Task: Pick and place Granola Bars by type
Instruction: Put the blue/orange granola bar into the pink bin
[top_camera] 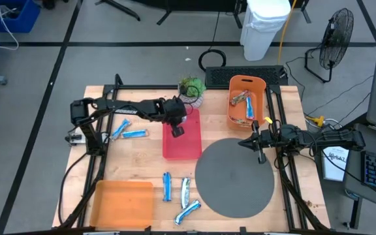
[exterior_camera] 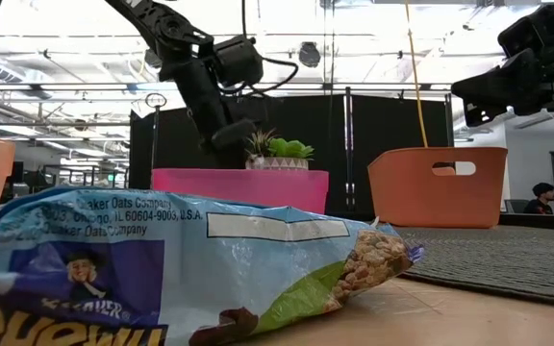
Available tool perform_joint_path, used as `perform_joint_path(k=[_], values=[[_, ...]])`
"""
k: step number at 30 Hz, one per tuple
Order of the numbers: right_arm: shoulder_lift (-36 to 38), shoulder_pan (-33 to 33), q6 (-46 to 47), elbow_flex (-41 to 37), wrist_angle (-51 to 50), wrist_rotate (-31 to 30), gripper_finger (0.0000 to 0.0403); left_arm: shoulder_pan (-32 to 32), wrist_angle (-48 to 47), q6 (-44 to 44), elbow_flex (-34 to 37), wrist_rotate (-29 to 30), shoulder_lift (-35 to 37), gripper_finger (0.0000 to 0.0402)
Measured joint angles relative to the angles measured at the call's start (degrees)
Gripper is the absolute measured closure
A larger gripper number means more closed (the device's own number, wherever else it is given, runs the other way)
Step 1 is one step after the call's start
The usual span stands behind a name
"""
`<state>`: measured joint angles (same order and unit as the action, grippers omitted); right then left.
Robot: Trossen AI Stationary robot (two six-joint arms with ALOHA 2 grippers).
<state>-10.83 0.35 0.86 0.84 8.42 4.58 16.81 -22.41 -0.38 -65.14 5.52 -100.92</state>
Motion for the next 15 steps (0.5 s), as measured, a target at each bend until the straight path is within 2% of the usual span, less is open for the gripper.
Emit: perform_joint_path(k=[5, 15], values=[[0.0, 0.0, 0.0, 0.0, 0.0, 0.0, 0.0403, 0.6, -1.8, -0.8, 0.0, 4.6, 0.0, 0.0398], [0.0, 0.0, 0.0, 0.0, 0.0, 0.0, 0.0403, 1.0, -3.0, -4.4, 0.0, 1.9, 0.0, 0.0382]])
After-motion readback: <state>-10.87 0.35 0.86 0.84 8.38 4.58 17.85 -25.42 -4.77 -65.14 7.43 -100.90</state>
